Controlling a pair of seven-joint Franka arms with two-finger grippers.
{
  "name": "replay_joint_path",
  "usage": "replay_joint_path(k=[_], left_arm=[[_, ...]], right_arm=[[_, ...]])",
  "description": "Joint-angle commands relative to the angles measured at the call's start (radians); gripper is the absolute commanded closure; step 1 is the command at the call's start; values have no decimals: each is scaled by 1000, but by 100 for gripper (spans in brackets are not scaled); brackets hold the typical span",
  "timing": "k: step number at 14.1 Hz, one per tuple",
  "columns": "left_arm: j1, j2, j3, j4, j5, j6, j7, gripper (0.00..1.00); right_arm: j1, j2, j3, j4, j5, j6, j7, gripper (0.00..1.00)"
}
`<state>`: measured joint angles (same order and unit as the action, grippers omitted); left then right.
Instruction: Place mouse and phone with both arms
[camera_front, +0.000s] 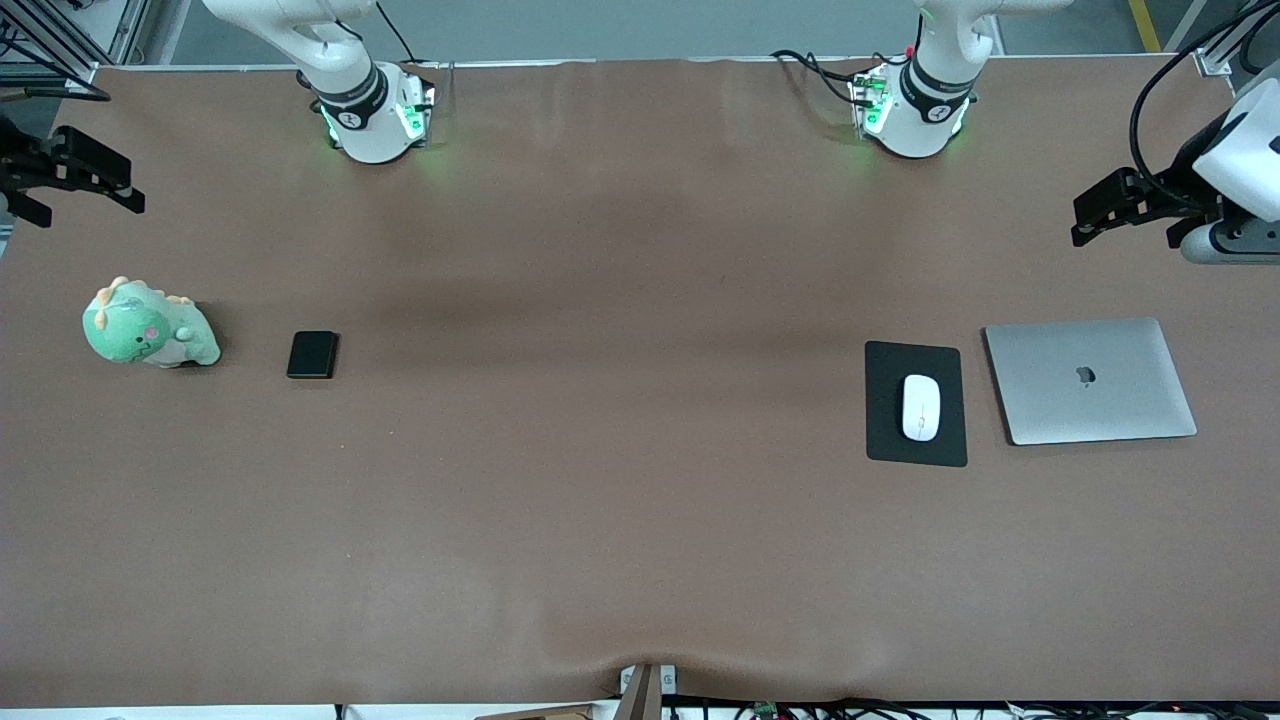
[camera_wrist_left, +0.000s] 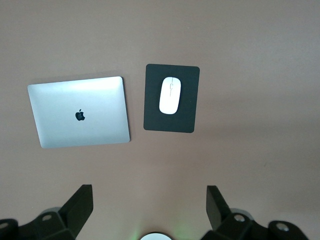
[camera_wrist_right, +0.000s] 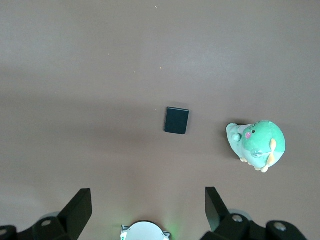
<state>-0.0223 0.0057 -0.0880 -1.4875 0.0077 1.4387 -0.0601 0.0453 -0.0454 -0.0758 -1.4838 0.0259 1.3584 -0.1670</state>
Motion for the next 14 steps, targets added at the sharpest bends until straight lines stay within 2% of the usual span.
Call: replay_joint_path(k=[1, 14], left_arm=[[13, -13, -12, 3, -5, -14, -14, 0], [15, -13, -12, 0, -5, -14, -14, 0]], right_arm=[[11, -18, -9, -13, 6, 10, 0, 0], [5, -4, -5, -7, -6, 10, -5, 0]])
